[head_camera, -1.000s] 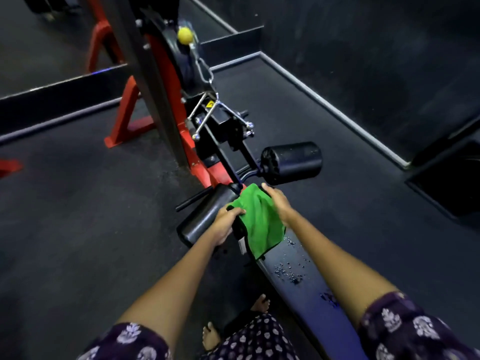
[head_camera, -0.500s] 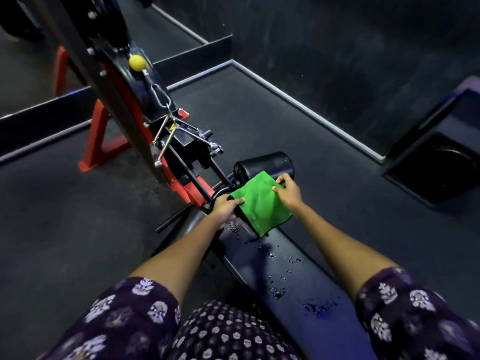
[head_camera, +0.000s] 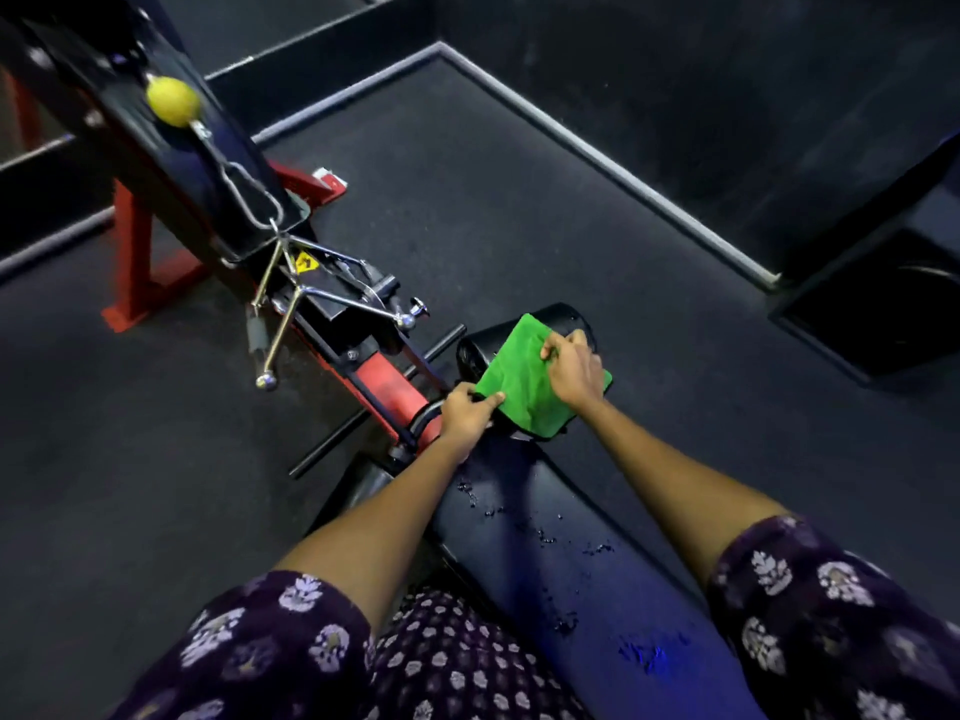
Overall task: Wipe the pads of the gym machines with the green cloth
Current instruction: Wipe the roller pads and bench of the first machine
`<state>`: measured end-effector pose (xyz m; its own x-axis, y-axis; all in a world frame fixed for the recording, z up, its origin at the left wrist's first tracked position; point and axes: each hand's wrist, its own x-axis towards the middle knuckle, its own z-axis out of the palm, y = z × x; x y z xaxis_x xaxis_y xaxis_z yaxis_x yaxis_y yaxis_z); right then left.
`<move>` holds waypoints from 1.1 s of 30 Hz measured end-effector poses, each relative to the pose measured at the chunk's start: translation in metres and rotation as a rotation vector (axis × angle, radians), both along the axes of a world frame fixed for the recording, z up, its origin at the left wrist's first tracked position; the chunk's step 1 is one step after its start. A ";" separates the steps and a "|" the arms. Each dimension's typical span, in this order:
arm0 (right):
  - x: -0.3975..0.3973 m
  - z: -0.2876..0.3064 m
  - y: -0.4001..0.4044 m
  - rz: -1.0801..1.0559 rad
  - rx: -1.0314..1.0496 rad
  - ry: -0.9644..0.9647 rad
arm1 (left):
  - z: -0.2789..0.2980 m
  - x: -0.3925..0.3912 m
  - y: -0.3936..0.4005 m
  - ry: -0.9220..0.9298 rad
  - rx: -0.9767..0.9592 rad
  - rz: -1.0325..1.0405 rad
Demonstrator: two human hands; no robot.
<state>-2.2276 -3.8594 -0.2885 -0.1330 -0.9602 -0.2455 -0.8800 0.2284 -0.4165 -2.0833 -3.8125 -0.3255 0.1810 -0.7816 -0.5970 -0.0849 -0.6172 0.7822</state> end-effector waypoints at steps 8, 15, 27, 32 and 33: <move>0.042 -0.038 -0.037 -0.025 0.238 0.133 | -0.016 0.037 -0.040 -0.404 -0.188 -0.478; 0.067 -0.058 -0.021 0.022 0.112 0.224 | -0.028 0.044 -0.076 -0.412 -0.215 -0.492; 0.044 -0.059 -0.061 0.218 -0.028 0.268 | -0.038 0.045 -0.104 -0.471 -0.052 -0.635; 0.025 -0.070 -0.033 0.587 -0.267 0.238 | -0.043 0.048 -0.106 -0.436 -0.093 -0.588; 0.012 -0.070 -0.036 0.665 -0.279 0.258 | -0.045 0.048 -0.105 -0.432 -0.096 -0.575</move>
